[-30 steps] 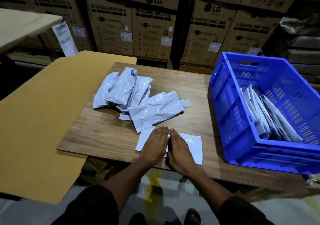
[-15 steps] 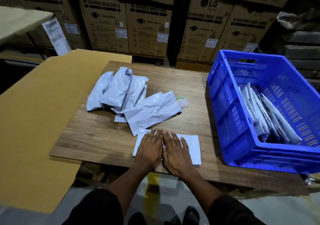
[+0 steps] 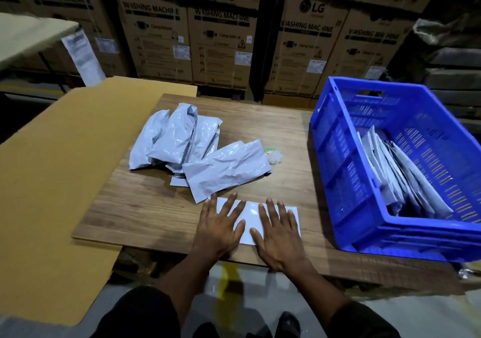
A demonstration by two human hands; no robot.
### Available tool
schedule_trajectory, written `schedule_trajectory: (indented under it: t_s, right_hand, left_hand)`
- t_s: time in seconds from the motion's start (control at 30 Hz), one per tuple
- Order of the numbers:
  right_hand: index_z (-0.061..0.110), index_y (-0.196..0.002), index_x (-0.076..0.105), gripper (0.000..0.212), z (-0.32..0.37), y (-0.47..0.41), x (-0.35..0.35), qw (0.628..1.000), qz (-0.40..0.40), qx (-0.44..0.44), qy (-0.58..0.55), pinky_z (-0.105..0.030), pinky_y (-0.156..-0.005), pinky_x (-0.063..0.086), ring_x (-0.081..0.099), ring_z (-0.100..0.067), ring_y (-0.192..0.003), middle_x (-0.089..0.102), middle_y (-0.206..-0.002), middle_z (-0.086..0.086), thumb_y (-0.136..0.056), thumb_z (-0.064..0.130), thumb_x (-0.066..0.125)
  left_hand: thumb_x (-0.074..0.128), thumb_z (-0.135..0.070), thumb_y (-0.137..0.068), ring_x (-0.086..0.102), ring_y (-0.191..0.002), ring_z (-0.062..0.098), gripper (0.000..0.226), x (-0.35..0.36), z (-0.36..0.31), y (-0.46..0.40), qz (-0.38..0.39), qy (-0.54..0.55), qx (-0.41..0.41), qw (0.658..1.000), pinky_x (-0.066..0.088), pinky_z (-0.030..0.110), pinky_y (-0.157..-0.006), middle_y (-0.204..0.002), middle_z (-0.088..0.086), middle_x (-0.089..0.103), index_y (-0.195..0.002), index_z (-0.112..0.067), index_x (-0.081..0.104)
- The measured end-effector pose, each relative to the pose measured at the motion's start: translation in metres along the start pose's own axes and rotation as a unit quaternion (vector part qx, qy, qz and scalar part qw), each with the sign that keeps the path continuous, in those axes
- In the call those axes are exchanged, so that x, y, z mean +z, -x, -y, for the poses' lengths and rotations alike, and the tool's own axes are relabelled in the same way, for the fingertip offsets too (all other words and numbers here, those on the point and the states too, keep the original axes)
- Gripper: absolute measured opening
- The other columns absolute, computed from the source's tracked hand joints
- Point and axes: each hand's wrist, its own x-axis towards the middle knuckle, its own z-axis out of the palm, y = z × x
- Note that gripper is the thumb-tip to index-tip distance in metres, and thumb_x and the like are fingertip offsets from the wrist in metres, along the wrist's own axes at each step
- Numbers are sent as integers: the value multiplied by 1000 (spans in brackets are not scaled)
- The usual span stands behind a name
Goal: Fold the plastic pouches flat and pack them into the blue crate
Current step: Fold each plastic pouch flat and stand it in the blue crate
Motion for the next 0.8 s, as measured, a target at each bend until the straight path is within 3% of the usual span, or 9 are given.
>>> schedule_trajectory:
  t_s: [0.07, 0.17, 0.27, 0.3, 0.37, 0.47, 0.6, 0.8]
  right_hand:
    - [15, -156, 31, 75, -14, 6, 0, 1000, 4, 12, 8, -51, -119, 10, 18, -33, -152, 17, -166, -10, -99, 63, 19]
    - [20, -161, 11, 90, -33, 14, -7, 999, 8, 33, 7, -45, -121, -3, -6, -22, -154, -6, -168, -5, -90, 72, -9]
    - [18, -159, -8, 96, -43, 19, -17, 998, 33, 46, 1, -42, -122, -11, -22, -18, -151, -23, -164, -3, -81, 73, -18]
    - [13, -159, -6, 94, -42, 19, -20, 998, 32, 56, 3, -43, -122, -10, -19, -21, -152, -20, -165, -6, -85, 72, -14]
    - [2, -157, 16, 86, -33, 19, -23, 998, -20, 54, 35, -49, -120, 1, 7, -32, -154, 5, -166, -18, -98, 64, 6]
    - [0, -148, 41, 70, -3, 9, -24, 998, -35, -30, 44, -57, -113, 15, 35, -34, -145, 36, -157, -19, -97, 46, 33]
    - [15, -153, 38, 59, 31, -9, -19, 994, 3, -107, 36, -60, -112, 12, 24, -28, -150, 34, -161, -2, -103, 45, 27]
    - [36, -159, 12, 72, -10, -3, -8, 995, 56, -70, 36, -57, -117, 2, 6, -29, -154, 6, -168, 2, -97, 71, 5]
  left_hand:
    - [46, -51, -100, 44, -140, 45, 53, -3, -2, 1, 18, -4, -8, 1000, 35, 59, -113, -159, 0, 43, -147, -28, 55]
    - [42, -54, -99, 39, -144, 41, 58, -7, -3, -1, 47, -12, -27, 998, 27, 54, -118, -161, -2, 40, -150, -28, 51]
    - [36, -51, -103, 45, -141, 40, 62, -1, 2, 0, 26, 3, -12, 1000, 27, 51, -116, -154, 9, 49, -145, -10, 56]
    - [36, -47, -106, 48, -139, 41, 61, 2, 5, 2, -4, 9, 6, 1000, 31, 52, -115, -150, 16, 53, -141, -2, 57]
    - [40, -33, -109, 49, -137, 41, 53, 7, 8, 6, -69, 19, 51, 996, 42, 55, -111, -145, 24, 54, -137, 9, 57]
    - [41, -21, -108, 49, -138, 39, 45, 7, 3, 8, -103, 10, 100, 990, 47, 54, -107, -145, 25, 53, -135, 10, 57]
    - [43, -22, -106, 53, -135, 38, 44, 6, 8, 6, -98, 4, 87, 991, 49, 54, -103, -143, 24, 56, -133, 8, 61]
    - [53, -33, -103, 46, -140, 43, 48, 5, 12, 9, -76, 0, 71, 995, 40, 56, -112, -153, 12, 49, -143, -7, 58]
